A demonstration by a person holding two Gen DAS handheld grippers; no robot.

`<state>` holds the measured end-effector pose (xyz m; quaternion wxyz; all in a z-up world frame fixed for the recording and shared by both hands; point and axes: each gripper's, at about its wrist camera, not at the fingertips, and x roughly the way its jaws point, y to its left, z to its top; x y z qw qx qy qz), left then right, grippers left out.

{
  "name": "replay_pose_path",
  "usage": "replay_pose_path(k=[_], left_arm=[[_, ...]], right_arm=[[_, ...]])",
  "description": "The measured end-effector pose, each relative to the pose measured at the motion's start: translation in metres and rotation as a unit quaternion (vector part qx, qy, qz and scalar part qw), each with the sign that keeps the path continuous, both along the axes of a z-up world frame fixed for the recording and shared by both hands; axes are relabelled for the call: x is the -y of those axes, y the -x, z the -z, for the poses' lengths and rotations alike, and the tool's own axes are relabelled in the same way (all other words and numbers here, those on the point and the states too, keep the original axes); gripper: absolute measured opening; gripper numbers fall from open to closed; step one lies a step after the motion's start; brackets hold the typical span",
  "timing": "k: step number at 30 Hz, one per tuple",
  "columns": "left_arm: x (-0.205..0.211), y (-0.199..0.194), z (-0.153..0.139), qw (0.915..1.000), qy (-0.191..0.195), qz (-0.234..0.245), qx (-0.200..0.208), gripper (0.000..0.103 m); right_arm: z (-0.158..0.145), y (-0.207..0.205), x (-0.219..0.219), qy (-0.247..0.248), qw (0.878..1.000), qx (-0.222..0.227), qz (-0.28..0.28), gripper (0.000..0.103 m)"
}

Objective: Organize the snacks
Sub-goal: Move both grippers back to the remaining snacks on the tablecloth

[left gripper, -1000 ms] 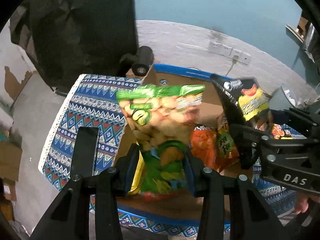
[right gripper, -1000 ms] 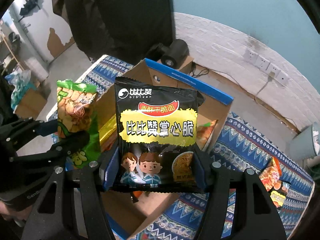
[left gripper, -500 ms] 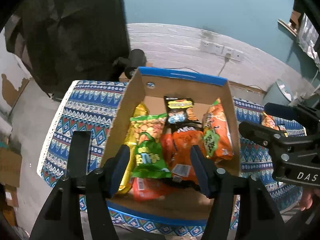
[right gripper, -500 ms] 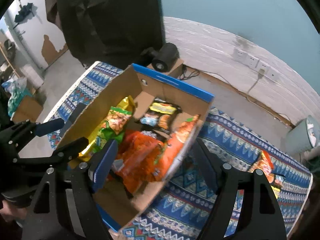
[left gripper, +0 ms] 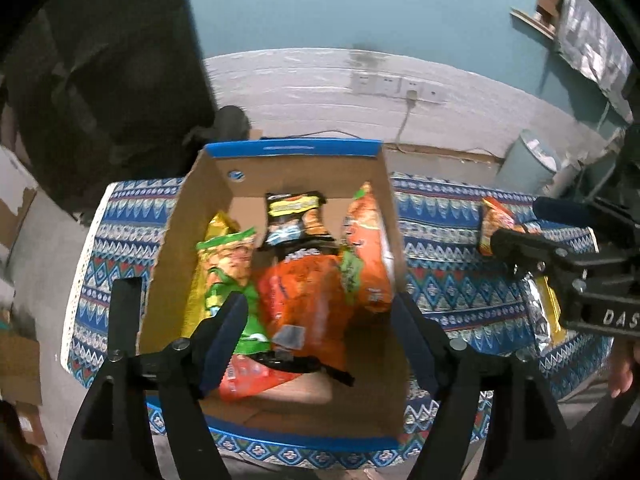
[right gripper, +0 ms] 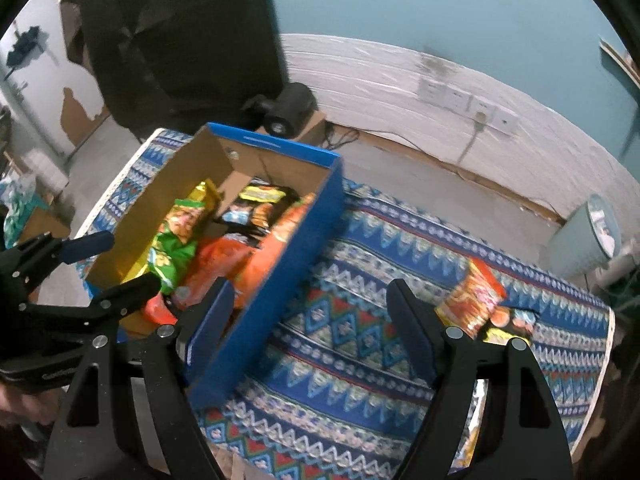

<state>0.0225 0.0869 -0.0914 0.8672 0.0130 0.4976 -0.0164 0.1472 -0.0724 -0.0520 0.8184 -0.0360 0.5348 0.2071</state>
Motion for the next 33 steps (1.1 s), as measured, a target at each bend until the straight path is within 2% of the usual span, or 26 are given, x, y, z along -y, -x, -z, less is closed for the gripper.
replay_pose_path(k=[3, 11, 22, 33], left_arm=[[0.016, 0.001, -0.001, 0.9998, -0.008, 0.016, 0.001, 0.080], [0.055, -0.001, 0.005, 0.9985, -0.008, 0.051, -0.017, 0.080], [0.109, -0.002, 0.011, 0.9943, -0.032, 0.100, -0.023, 0.080], [0.160, -0.013, 0.033, 0.9884, -0.039, 0.139, -0.048, 0.081]], right_arm=[[0.000, 0.002, 0.019, 0.001, 1.000, 0.000, 0.013, 0.079], [0.002, 0.009, 0.067, 0.008, 0.999, -0.001, 0.047, 0.079], [0.005, 0.022, 0.132, 0.026, 0.996, 0.003, 0.088, 0.079], [0.031, 0.031, 0.208, 0.024, 0.988, -0.022, 0.151, 0.079]])
